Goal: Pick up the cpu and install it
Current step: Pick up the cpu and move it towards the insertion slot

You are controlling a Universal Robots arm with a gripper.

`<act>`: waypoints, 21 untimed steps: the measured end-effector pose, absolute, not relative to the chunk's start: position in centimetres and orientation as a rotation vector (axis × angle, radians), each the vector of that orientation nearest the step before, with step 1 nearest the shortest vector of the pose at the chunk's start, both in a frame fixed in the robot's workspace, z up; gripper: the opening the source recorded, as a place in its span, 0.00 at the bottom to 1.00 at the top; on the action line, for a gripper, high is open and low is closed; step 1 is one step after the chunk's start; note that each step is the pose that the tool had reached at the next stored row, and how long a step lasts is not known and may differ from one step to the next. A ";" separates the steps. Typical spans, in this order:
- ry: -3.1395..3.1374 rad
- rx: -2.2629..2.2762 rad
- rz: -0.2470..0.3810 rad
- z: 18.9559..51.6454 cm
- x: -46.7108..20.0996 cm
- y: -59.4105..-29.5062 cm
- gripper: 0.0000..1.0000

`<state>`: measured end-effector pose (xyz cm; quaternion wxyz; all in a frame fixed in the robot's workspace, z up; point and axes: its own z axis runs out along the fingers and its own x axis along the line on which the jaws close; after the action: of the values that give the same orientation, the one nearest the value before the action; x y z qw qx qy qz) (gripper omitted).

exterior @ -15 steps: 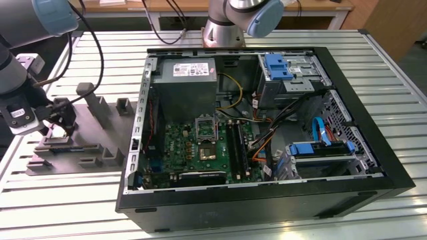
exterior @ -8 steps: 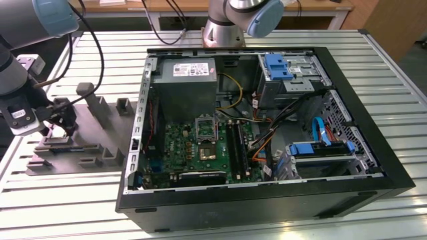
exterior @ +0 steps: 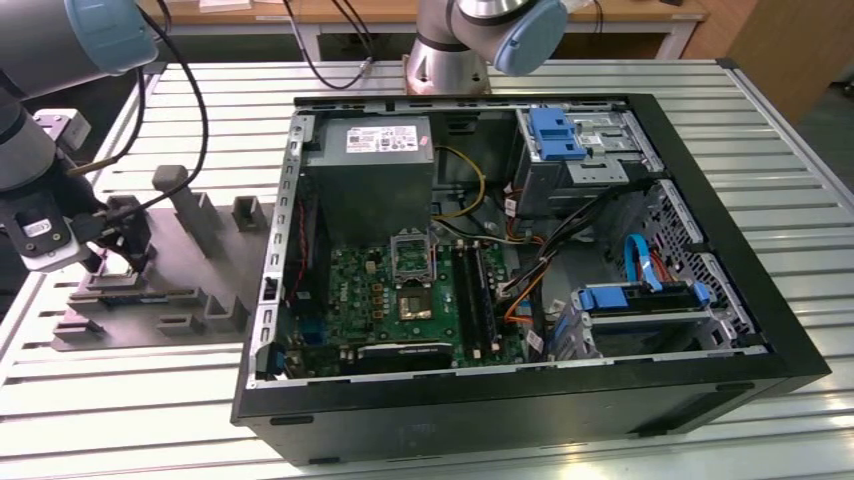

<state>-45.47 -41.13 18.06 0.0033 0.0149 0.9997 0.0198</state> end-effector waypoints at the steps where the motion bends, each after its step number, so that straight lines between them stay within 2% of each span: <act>1: 3.134 0.047 0.062 18.1 -45.5 -41.1 0.58; 21: 3.134 0.028 0.062 18.2 -45.5 -41.1 0.58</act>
<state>-45.47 -41.13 18.19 0.0034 0.0090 0.9998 0.0198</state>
